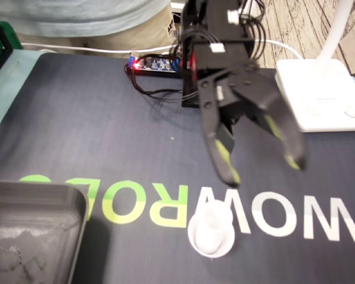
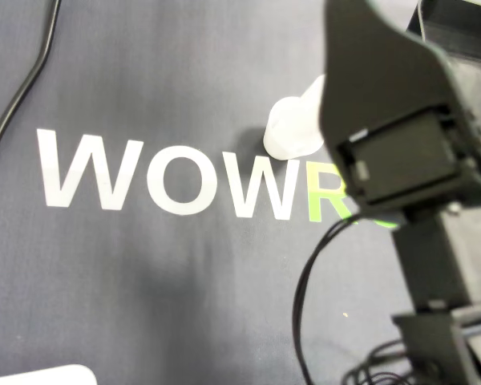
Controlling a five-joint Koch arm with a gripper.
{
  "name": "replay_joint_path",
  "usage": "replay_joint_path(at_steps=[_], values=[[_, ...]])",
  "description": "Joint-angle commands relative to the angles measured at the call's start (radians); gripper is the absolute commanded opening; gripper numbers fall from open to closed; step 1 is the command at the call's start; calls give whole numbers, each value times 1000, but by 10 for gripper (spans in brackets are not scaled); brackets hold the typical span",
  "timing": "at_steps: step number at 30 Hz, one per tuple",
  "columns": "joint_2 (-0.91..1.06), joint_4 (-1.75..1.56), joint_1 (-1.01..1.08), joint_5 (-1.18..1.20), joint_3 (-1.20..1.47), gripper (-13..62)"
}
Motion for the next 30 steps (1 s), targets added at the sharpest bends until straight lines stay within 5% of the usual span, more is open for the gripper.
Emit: replay_joint_path(at_steps=[1,8,30], values=[[66,69,25,216,0,281],[161,318,71,549,80,282],[204,371,218,686,445,309]])
